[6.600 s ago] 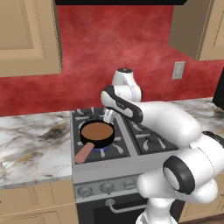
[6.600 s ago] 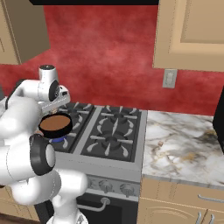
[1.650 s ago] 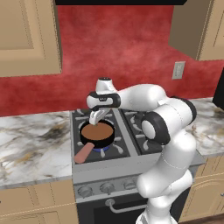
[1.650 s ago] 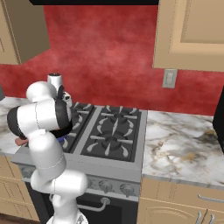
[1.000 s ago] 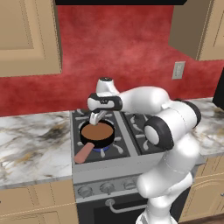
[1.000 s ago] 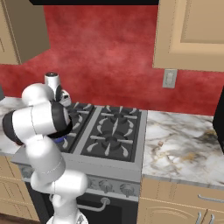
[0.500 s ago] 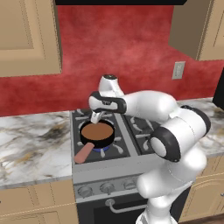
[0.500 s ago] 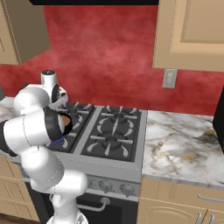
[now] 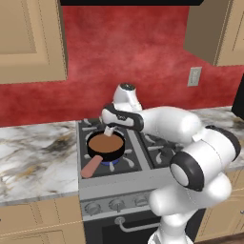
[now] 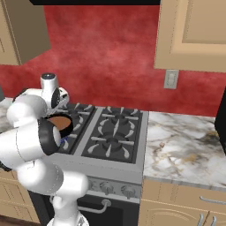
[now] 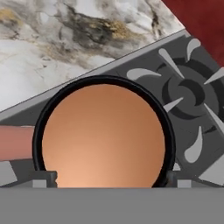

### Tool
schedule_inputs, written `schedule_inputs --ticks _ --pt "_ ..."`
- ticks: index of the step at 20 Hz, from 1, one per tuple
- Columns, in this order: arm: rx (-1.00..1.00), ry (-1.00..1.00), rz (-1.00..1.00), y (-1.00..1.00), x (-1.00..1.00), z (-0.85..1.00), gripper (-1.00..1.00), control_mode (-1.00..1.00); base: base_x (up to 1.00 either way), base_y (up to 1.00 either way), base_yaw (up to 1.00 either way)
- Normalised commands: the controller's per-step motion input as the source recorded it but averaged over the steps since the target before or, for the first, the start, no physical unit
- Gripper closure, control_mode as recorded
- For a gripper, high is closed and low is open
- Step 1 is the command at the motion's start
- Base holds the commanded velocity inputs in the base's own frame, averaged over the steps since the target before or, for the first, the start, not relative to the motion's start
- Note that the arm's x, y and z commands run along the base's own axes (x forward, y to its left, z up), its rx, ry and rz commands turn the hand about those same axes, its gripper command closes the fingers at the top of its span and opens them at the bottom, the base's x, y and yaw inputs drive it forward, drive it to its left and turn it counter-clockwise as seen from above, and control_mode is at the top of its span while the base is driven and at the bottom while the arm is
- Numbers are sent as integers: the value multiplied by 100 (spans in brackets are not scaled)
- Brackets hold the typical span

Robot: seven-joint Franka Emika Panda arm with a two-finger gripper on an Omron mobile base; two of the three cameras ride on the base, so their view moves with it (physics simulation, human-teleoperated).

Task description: Pick up the sugar cube(s) and place them in the saucepan with hot chocolate.

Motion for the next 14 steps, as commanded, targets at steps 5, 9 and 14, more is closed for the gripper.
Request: schedule_inputs --ticks 5,9,14 --pt "2 -12 0 -35 -15 7 -100 -100 0 0 0" --pt "4 -7 0 -41 -17 11 -100 -100 0 0 0" --pt "6 -3 0 -33 -16 4 -100 -100 0 0 0"
